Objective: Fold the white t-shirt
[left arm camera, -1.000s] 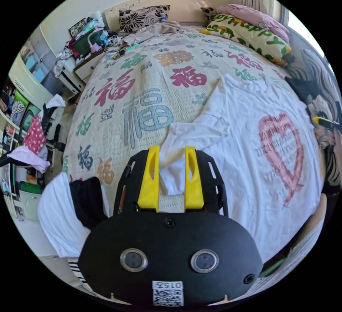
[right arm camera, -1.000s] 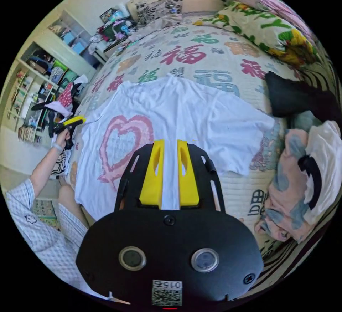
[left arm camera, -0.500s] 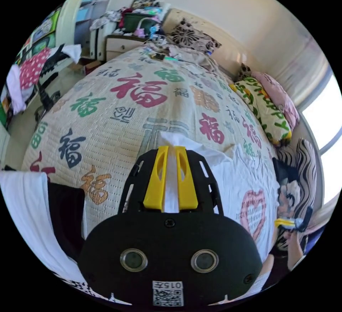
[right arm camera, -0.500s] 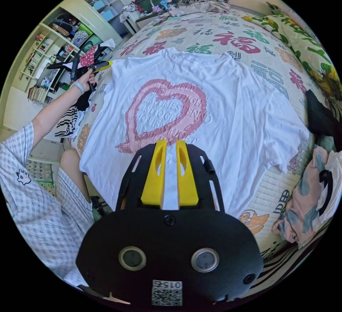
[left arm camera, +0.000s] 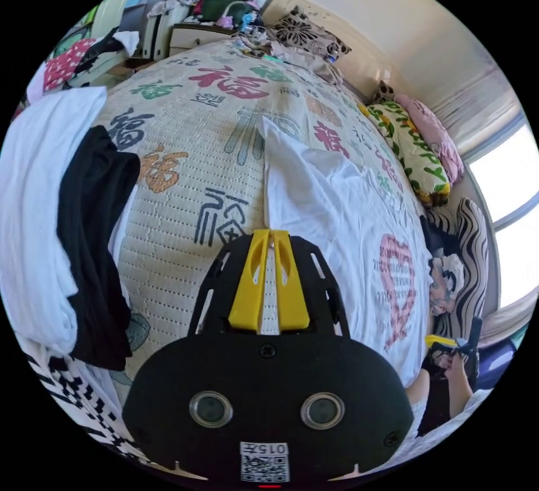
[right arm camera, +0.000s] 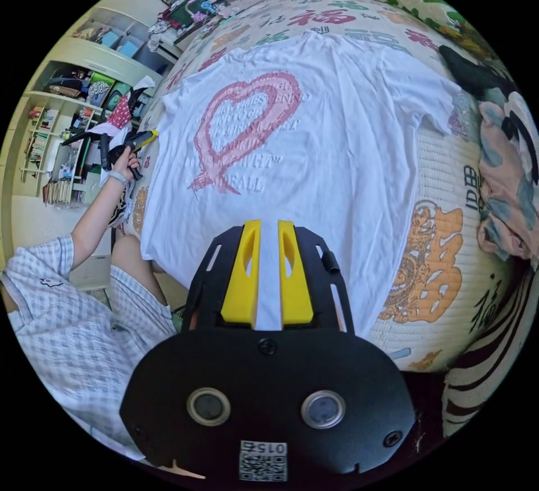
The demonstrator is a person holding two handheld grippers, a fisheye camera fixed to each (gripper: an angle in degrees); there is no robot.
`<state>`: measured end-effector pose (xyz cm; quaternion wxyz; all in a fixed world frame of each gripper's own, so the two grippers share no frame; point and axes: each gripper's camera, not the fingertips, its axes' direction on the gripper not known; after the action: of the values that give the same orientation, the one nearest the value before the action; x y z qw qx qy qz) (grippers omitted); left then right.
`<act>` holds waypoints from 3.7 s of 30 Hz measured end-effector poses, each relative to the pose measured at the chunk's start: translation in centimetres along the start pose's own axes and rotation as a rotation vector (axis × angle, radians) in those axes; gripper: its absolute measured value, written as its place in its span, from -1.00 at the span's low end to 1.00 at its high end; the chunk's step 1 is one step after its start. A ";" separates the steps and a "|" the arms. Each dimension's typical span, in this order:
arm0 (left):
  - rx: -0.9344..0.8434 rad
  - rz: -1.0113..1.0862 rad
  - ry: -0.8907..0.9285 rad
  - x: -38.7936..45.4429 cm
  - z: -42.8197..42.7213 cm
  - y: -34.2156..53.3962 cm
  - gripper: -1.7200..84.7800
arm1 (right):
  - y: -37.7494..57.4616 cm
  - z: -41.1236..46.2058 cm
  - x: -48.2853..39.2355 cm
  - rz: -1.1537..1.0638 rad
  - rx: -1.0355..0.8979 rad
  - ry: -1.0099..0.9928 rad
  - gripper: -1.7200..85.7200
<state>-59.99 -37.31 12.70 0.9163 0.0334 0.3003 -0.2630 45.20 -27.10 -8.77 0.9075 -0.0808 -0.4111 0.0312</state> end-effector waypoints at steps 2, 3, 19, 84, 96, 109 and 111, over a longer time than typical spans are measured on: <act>0.005 0.028 -0.010 0.0 -1.2 1.1 -0.96 | 1.1 -0.4 0.9 0.032 0.005 0.028 -0.83; -0.004 0.060 -0.048 0.2 -1.6 1.8 -0.96 | 1.3 -0.4 1.2 0.041 0.007 0.028 -0.83; -0.634 0.132 0.079 -0.6 -4.6 21.2 -0.70 | 11.8 0.8 9.6 0.308 -0.110 0.121 -0.72; -0.582 0.364 -0.312 19.9 27.3 46.8 -0.82 | 24.1 -0.4 -5.8 -0.025 0.029 0.500 -0.93; -0.265 0.634 -0.244 36.3 37.9 47.7 -0.85 | 21.8 -5.0 -8.3 -0.073 0.228 0.409 -0.92; -0.250 0.981 0.028 65.3 63.5 36.6 -0.81 | 14.9 -12.3 7.8 0.282 0.479 0.254 -0.85; -0.239 1.011 0.023 69.8 67.9 35.1 -0.81 | 13.2 -12.8 10.3 0.321 0.483 0.244 -0.85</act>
<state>41.36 -54.30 25.13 0.9229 0.0722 0.2848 0.2489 61.73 -14.40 -11.75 0.9265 0.0701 -0.2619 0.2610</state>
